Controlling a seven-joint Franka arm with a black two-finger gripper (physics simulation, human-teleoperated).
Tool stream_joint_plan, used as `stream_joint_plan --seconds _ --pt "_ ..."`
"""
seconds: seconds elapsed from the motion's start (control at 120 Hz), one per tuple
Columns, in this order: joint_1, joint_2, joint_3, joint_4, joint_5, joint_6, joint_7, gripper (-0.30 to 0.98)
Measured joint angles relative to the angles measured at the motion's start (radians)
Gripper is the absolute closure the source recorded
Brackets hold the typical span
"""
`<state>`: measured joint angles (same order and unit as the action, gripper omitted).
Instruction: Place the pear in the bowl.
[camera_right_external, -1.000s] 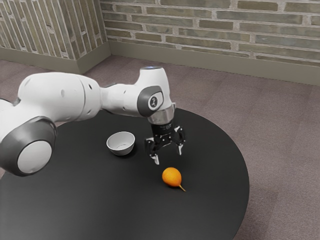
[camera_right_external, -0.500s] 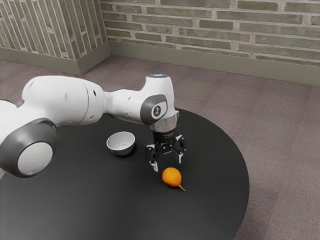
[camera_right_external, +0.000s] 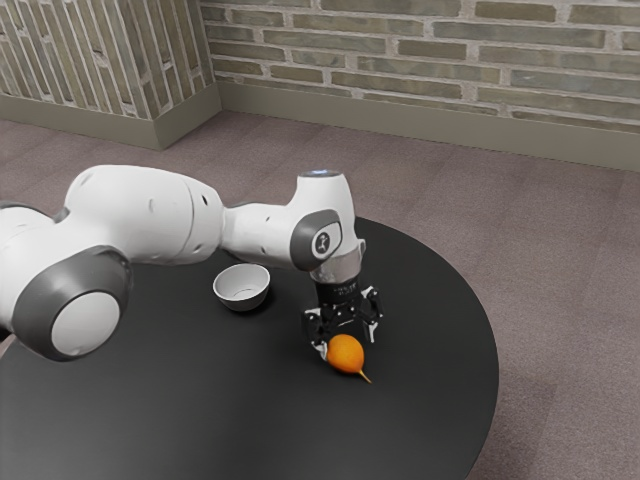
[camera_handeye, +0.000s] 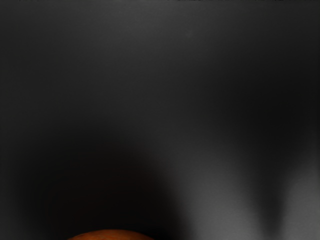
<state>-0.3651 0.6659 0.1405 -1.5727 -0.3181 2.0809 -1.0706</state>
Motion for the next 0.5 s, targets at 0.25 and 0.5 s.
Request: stream_joint_plan --seconds 0.25,0.5 --pt "0.0 -0.033 0.005 -0.043 -0.006 0.002 0.004 0.0" --pt "-0.004 -0.038 -0.013 -0.06 -0.008 0.021 0.005 0.0"
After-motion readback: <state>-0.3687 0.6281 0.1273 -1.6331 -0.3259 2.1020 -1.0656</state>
